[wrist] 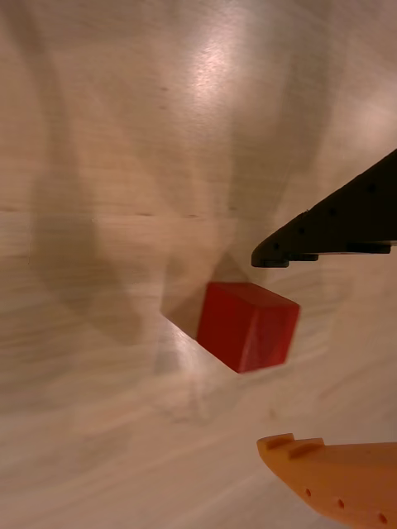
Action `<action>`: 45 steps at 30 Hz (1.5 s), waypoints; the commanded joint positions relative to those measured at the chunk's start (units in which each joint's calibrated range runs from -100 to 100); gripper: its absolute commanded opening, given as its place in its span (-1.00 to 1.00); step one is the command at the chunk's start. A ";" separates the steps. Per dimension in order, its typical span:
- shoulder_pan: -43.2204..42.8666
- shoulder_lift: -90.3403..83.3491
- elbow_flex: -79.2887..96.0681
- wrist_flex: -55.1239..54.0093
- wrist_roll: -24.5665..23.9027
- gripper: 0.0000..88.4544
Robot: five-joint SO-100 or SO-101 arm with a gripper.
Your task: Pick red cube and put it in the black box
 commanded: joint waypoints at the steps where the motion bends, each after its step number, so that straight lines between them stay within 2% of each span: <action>1: -0.46 -0.08 -4.15 -0.33 -0.28 -0.26; 45: -1.99 4.43 -5.32 -2.70 -0.34 -0.29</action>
